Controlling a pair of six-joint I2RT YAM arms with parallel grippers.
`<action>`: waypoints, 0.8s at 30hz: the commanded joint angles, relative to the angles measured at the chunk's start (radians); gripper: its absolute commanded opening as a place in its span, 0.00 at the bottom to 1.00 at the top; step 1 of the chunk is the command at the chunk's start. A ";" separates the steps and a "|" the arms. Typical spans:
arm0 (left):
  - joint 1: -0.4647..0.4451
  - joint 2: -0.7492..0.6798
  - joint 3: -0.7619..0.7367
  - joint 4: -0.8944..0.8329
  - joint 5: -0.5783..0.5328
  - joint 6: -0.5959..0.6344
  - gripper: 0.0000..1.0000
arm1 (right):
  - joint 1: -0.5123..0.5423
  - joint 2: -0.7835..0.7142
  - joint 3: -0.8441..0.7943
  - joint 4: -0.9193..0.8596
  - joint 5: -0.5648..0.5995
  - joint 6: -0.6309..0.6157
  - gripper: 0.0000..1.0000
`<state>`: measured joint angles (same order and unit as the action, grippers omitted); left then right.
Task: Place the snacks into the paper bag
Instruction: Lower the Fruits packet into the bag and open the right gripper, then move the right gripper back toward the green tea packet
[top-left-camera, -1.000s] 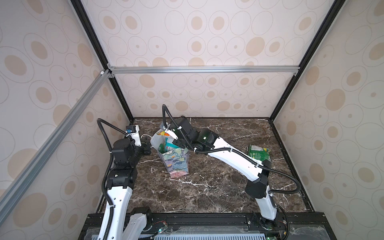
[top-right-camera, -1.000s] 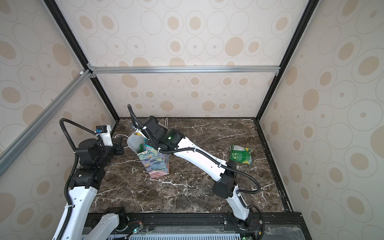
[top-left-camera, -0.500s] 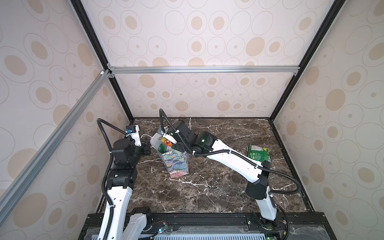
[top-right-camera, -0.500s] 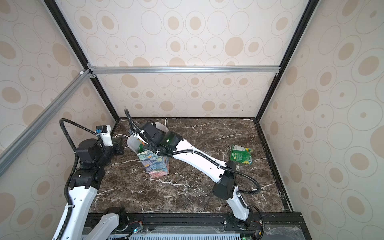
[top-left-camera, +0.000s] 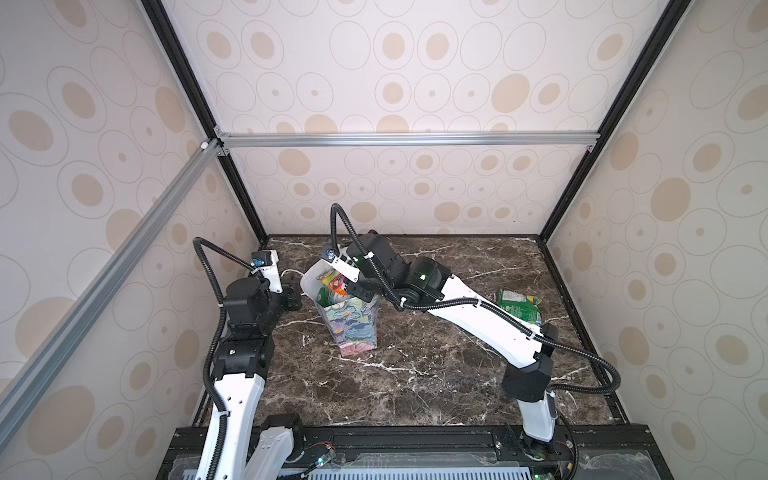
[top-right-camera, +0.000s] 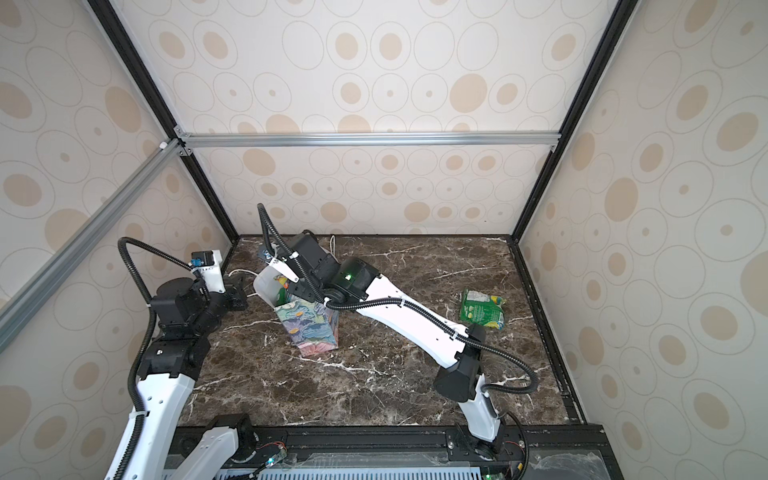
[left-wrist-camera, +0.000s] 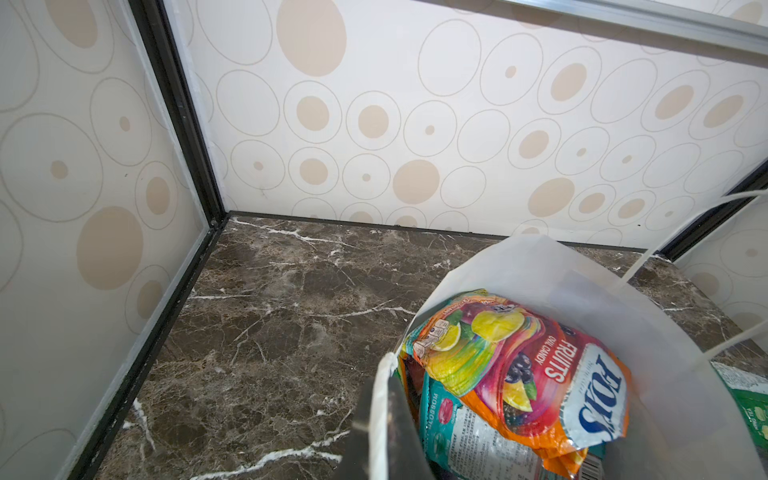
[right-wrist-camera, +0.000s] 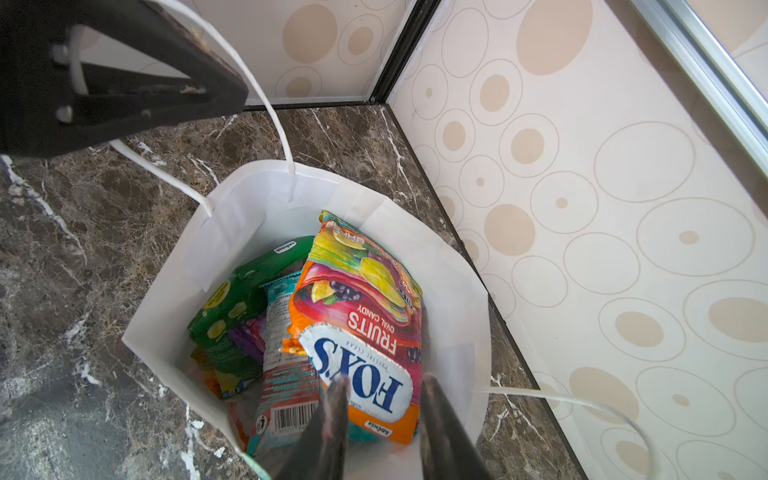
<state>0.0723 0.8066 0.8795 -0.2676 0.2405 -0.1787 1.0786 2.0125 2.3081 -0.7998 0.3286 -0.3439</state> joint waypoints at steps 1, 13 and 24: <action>0.006 -0.018 0.013 0.011 -0.004 0.011 0.00 | -0.003 -0.046 -0.033 -0.009 -0.014 0.017 0.31; 0.006 -0.017 0.010 0.014 0.000 0.008 0.00 | -0.095 -0.346 -0.406 0.166 -0.103 0.208 0.29; 0.006 -0.015 0.014 0.001 -0.030 0.018 0.01 | -0.272 -0.651 -0.800 0.210 -0.109 0.406 0.29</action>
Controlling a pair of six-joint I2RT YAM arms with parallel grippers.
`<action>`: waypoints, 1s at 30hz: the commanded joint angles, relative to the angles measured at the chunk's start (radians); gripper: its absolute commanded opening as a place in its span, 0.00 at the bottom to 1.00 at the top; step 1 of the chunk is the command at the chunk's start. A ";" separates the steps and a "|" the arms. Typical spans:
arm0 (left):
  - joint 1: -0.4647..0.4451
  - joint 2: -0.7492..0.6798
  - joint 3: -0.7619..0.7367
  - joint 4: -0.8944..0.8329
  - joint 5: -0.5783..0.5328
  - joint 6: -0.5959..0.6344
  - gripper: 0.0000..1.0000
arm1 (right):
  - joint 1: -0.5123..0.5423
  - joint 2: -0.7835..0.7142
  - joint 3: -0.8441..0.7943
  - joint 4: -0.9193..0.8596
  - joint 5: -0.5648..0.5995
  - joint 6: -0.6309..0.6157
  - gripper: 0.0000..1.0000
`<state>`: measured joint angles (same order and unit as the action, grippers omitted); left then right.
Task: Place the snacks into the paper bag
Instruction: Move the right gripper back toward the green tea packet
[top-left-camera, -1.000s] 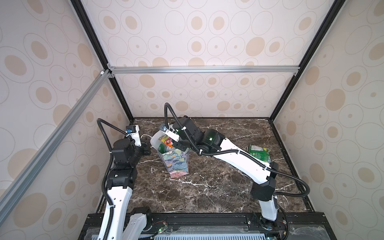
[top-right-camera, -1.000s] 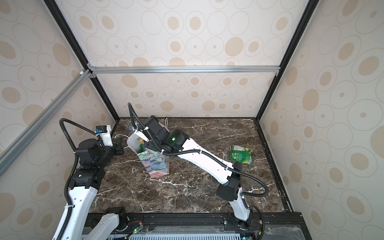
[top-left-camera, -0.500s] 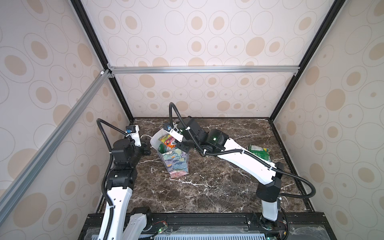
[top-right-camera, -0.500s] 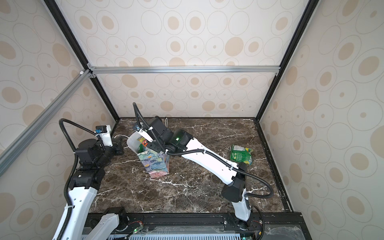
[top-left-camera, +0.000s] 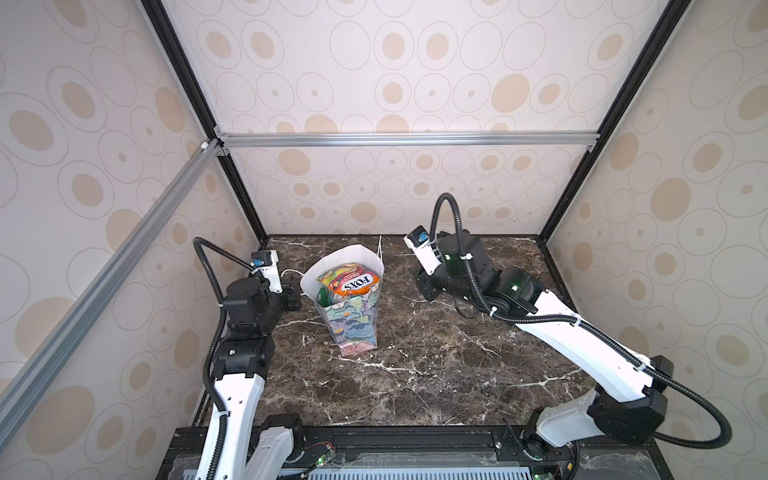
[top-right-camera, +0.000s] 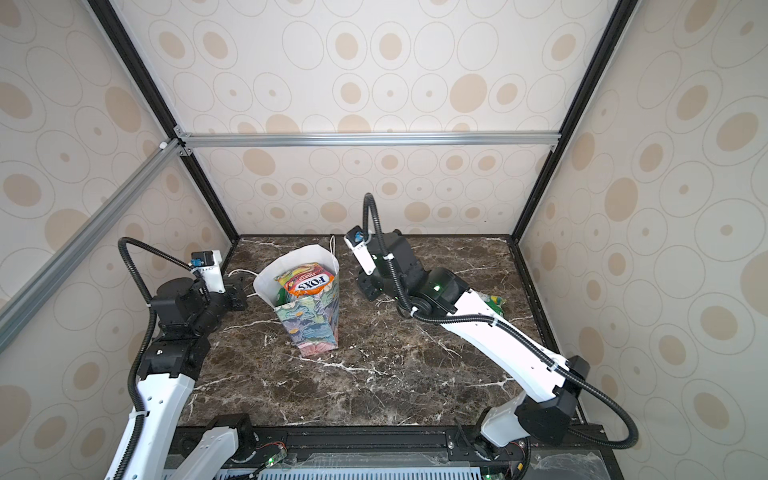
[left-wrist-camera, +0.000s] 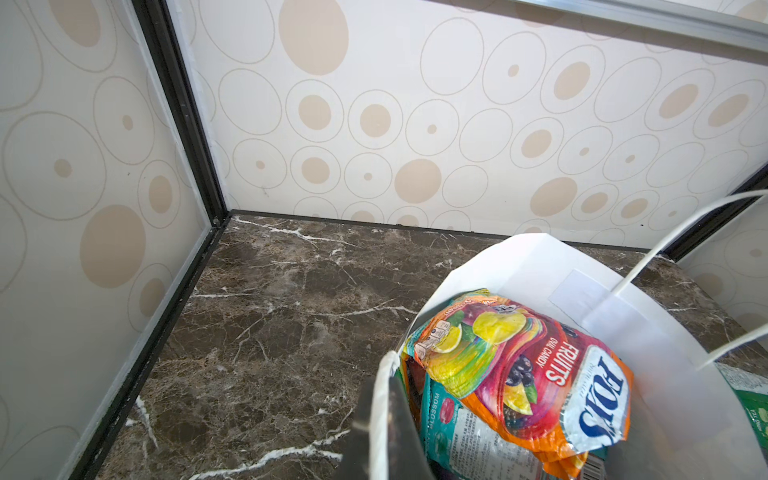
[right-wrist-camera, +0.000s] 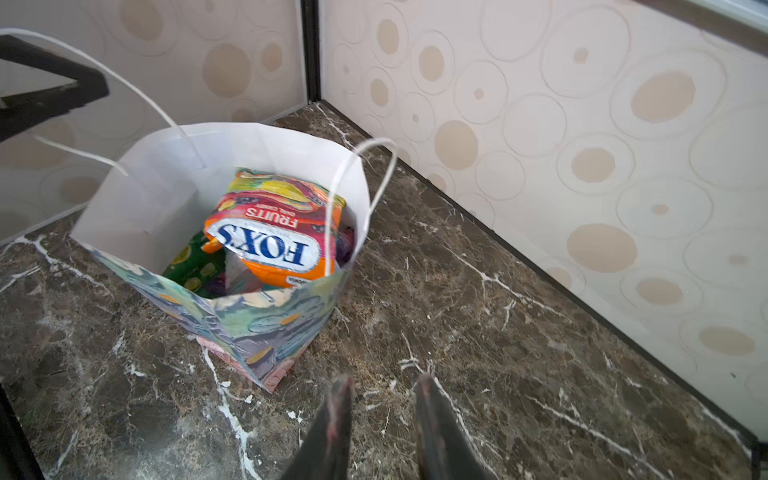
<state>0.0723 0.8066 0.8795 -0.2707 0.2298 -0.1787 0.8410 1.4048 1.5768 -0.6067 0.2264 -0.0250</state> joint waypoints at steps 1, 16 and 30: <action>0.006 -0.013 0.016 0.004 -0.022 0.019 0.01 | -0.051 -0.069 -0.103 0.013 0.002 0.106 0.29; 0.006 -0.005 0.017 0.002 -0.023 0.019 0.01 | -0.207 -0.119 -0.338 -0.196 0.246 0.309 0.29; 0.006 -0.002 0.015 0.002 -0.020 0.018 0.01 | -0.316 0.116 -0.272 -0.343 0.386 0.284 0.28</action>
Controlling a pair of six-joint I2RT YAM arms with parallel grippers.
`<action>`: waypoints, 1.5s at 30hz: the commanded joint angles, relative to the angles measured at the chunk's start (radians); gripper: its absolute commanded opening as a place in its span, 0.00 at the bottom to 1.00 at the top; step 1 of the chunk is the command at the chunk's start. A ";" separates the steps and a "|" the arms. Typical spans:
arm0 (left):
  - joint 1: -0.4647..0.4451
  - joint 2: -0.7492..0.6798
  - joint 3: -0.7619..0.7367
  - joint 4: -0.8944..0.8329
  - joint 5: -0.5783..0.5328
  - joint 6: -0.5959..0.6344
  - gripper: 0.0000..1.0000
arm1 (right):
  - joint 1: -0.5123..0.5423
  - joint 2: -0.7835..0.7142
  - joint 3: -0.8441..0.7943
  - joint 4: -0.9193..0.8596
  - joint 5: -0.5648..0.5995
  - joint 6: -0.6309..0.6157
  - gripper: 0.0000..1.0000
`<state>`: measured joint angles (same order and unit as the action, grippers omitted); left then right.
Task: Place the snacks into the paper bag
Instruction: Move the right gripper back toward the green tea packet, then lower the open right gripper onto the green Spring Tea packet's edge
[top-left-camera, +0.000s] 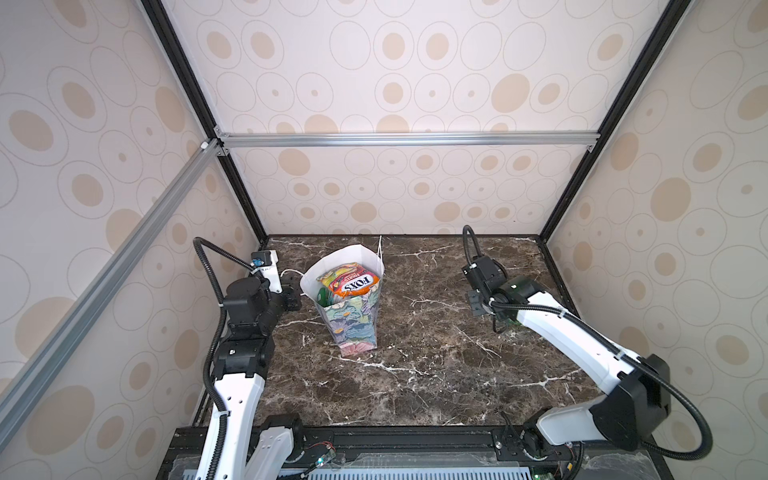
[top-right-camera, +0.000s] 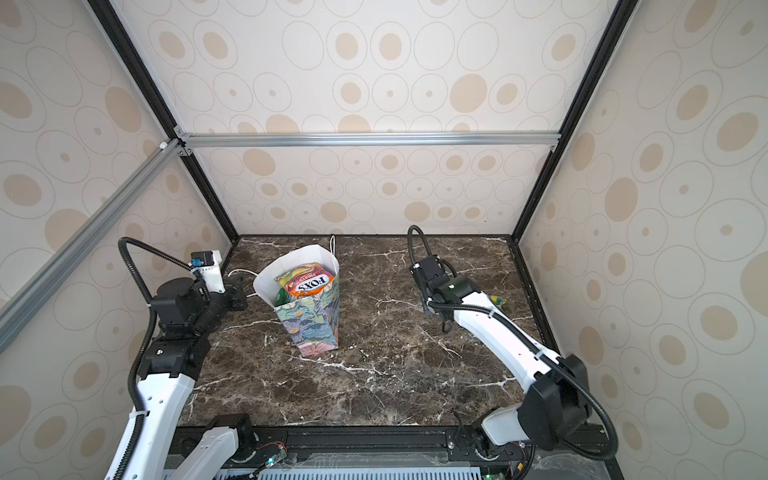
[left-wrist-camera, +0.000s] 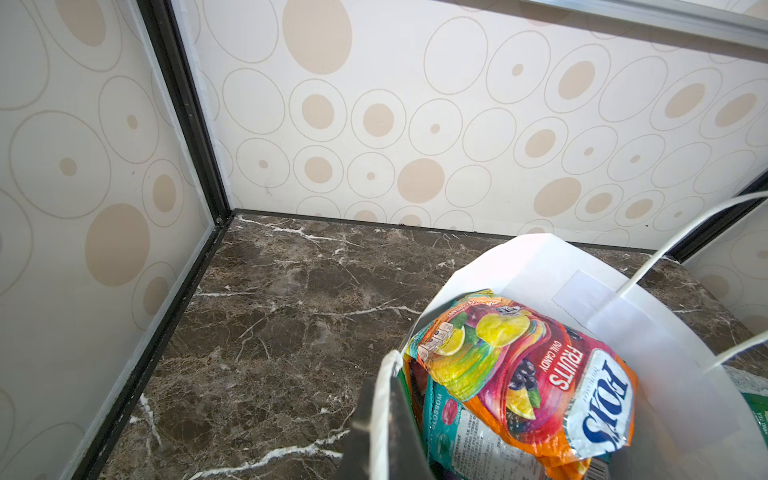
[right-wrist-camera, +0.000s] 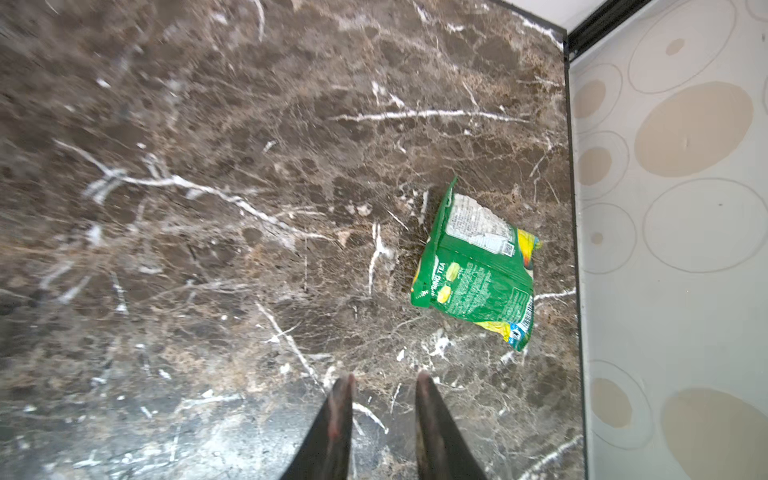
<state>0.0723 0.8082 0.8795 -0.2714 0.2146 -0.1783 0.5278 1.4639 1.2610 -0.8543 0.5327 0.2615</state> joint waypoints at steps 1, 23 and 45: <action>0.007 -0.003 0.015 0.003 -0.006 0.017 0.01 | -0.003 0.079 0.055 -0.107 0.094 -0.006 0.28; 0.005 -0.002 0.013 0.005 0.004 0.017 0.01 | -0.118 0.361 0.062 0.011 0.126 -0.123 0.33; 0.005 -0.001 0.013 0.006 0.003 0.016 0.00 | -0.169 0.466 0.034 0.113 0.189 -0.212 0.43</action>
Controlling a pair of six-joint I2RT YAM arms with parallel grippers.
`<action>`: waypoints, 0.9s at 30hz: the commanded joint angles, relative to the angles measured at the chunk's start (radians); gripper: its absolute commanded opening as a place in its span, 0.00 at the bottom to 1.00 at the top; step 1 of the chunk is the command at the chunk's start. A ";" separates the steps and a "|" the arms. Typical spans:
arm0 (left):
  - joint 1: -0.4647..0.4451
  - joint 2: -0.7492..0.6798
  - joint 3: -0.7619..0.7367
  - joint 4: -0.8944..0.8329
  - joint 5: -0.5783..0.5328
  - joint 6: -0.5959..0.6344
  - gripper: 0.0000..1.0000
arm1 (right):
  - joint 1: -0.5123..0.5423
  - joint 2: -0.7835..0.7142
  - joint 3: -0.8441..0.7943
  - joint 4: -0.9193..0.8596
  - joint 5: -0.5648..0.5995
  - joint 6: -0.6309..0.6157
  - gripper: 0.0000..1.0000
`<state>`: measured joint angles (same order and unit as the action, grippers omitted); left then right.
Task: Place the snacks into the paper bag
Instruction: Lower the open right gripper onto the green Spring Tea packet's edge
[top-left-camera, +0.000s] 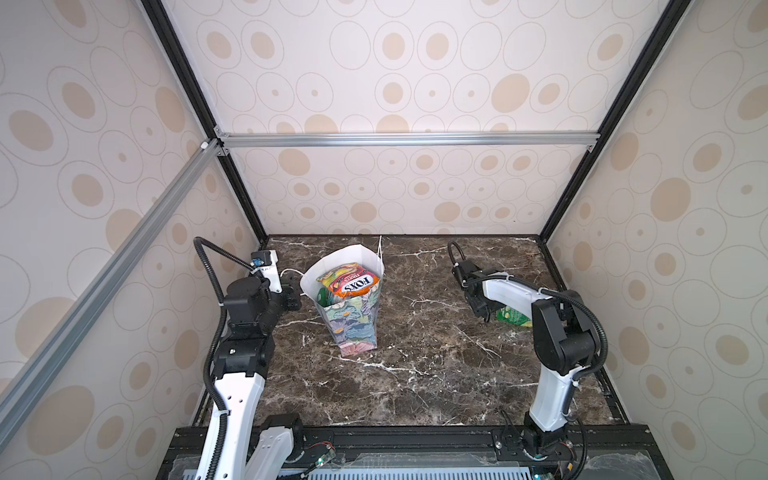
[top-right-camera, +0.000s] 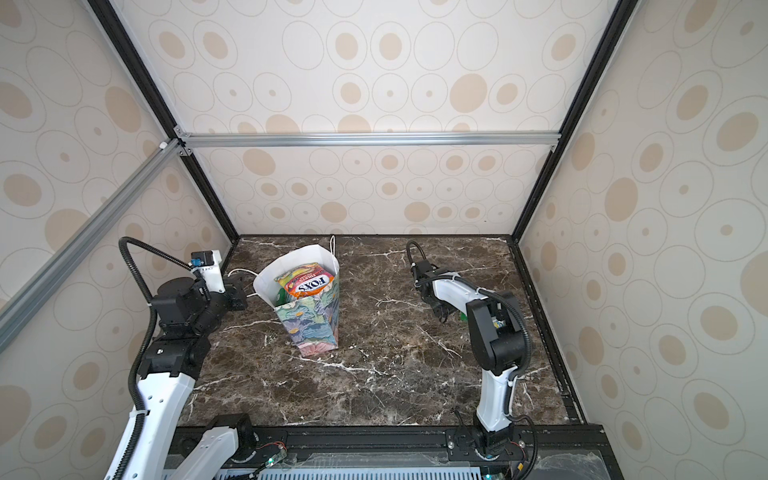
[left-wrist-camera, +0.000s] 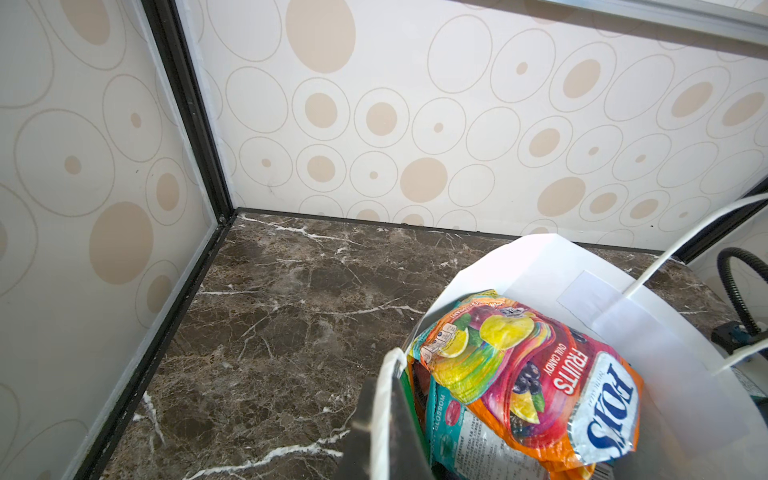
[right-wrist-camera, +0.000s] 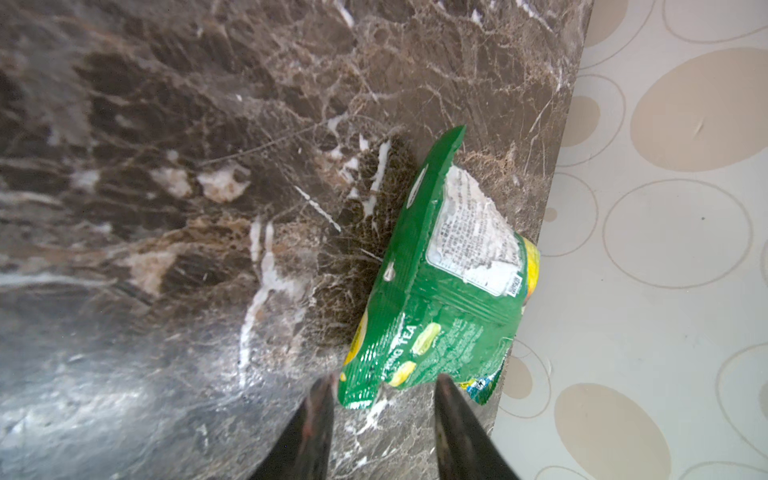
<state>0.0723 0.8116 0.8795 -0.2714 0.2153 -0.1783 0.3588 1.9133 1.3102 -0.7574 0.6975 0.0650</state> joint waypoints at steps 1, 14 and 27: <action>0.006 -0.005 0.013 0.005 0.002 0.017 0.00 | 0.000 0.018 -0.018 0.016 0.029 -0.016 0.44; 0.005 0.000 0.013 0.008 0.007 0.014 0.00 | -0.019 0.049 -0.049 0.043 0.066 -0.032 0.47; 0.006 0.000 0.015 0.008 0.009 0.014 0.00 | -0.031 0.082 -0.063 0.065 0.073 -0.030 0.47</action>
<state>0.0723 0.8135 0.8795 -0.2710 0.2188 -0.1787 0.3382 1.9682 1.2606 -0.6914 0.7437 0.0360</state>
